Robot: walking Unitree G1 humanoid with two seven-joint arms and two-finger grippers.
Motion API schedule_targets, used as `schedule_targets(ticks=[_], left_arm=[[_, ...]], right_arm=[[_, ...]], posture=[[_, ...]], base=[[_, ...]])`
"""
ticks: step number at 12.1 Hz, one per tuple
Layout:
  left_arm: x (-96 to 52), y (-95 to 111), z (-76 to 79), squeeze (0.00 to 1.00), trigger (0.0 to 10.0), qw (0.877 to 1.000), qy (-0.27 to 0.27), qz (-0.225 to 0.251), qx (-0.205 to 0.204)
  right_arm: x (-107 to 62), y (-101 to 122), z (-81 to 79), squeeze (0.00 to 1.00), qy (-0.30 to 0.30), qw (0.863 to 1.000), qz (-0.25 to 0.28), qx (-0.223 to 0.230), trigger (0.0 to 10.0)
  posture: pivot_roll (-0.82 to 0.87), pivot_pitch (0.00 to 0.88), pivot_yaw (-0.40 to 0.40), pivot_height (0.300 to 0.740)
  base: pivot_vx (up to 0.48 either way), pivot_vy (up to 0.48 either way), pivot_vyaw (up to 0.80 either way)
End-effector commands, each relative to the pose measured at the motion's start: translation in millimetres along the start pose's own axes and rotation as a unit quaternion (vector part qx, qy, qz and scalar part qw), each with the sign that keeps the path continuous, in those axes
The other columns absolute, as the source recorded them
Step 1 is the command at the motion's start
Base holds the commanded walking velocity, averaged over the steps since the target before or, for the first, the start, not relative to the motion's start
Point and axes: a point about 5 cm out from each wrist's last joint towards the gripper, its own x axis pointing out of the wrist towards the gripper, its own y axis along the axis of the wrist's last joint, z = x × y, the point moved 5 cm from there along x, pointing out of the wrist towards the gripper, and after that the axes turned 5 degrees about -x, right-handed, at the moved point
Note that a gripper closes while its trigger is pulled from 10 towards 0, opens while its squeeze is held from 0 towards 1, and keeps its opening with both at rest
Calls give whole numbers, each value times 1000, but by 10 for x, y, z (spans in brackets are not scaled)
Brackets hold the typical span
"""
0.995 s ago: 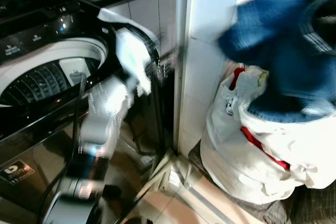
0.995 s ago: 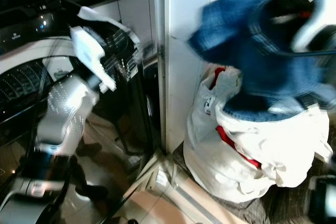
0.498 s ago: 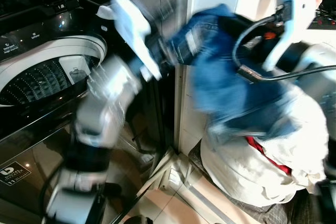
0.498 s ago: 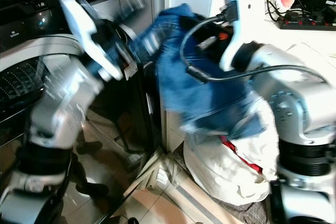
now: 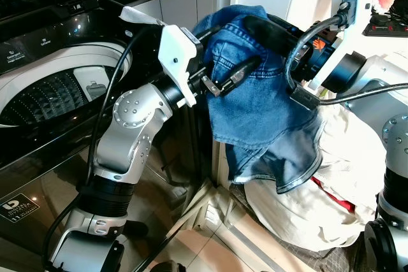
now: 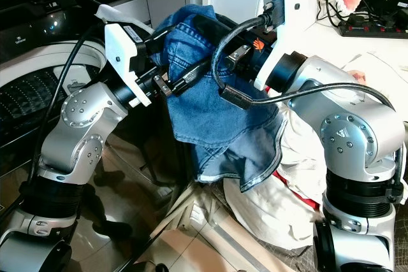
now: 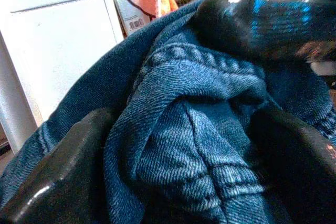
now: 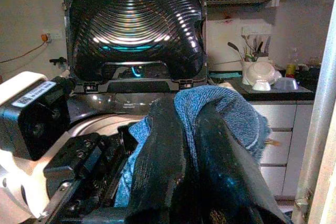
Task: Clothes washing
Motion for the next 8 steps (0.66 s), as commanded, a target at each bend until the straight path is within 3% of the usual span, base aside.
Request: schedule_targets(ticks=[1, 8], left_arm=[[-26, -82, -13, 0, 0, 1000, 6, -21, 2], [-75, -188, -50, 0, 0, 999, 18, -45, -5]], right_arm=[[-15, 147, -91, 0, 18, 999, 29, -9, 0], [-8, 192, -109, 0, 21, 999, 41, 9, 0]], posture=[[1, 0, 46, 740], [7, 0, 44, 740]], base=[[0, 0, 0], [0, 0, 0]])
